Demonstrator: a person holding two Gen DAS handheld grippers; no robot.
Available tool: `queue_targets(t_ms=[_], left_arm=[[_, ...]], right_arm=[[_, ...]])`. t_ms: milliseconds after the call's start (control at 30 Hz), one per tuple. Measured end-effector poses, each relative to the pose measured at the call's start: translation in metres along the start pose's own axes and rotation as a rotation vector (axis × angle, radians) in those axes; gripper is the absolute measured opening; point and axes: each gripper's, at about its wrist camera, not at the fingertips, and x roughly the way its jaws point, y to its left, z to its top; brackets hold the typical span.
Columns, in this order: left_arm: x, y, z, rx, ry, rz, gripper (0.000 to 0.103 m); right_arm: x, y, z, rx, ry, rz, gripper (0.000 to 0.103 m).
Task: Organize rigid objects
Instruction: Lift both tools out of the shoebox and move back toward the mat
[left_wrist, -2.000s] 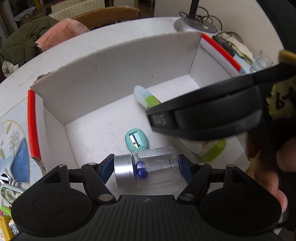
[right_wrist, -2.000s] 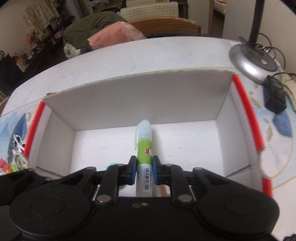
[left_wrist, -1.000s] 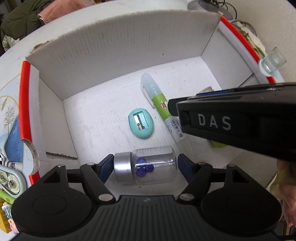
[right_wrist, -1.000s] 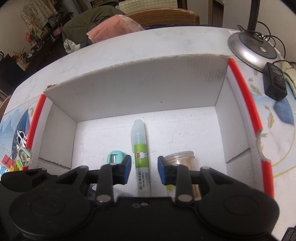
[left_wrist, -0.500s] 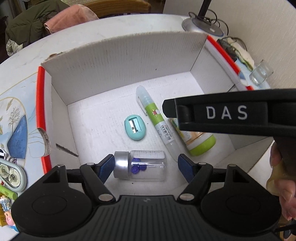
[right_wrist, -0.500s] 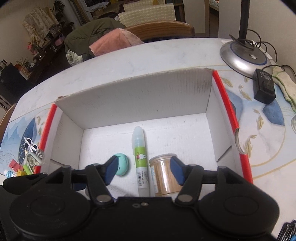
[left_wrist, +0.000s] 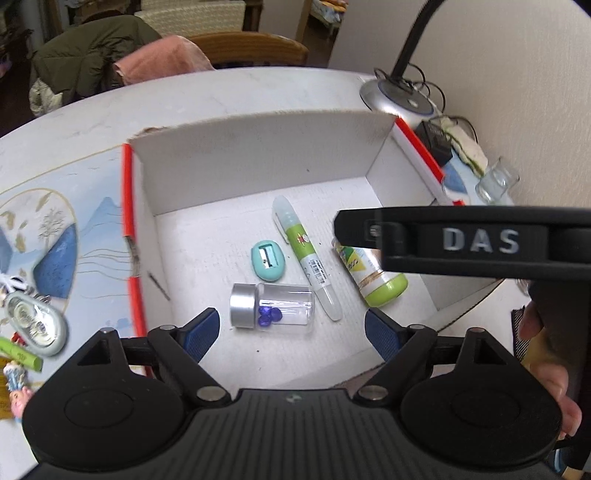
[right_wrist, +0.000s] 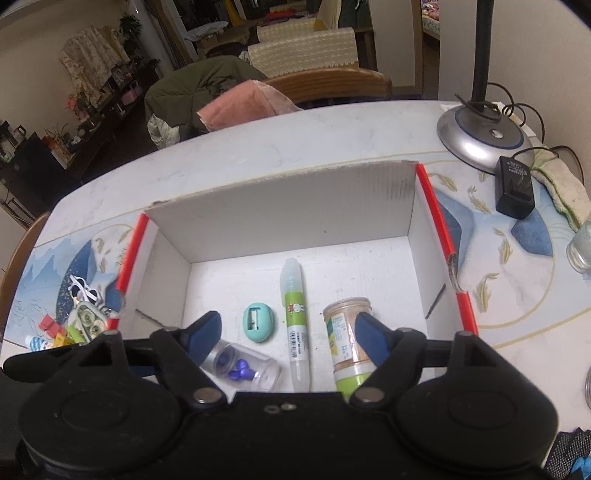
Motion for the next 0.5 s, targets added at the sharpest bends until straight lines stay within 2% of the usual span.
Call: queue_targets(t_ms=[33,267,367,433,500], left_arm=[[-0.005,0.002,-0.001,-0.01,-0.014,-0.001,0.086],[-0.039,0.016,-0.016,-0.056,-0.099,-0.015,0.087],[-0.05,0.021,-0.025,-0.064,-0.12,-0.022,0.093],[-0.057,0.025,-0.031,-0.07,-0.135,-0.024,0.1],[-0.064,0.029,-0.037,-0.079,-0.155,-0.026,0.101]], right_arm=[[-0.004,0.001,-0.001,0.002,-0.013,-0.001,0.087],[-0.032,0.007,-0.009,0.023,-0.078,0.051,0.096],[-0.045,0.009,-0.014,0.029,-0.098,0.067,0.1],[-0.052,0.011,-0.017,0.021,-0.108,0.074,0.101],[-0.059,0.013,-0.022,0.011,-0.118,0.076,0.102]])
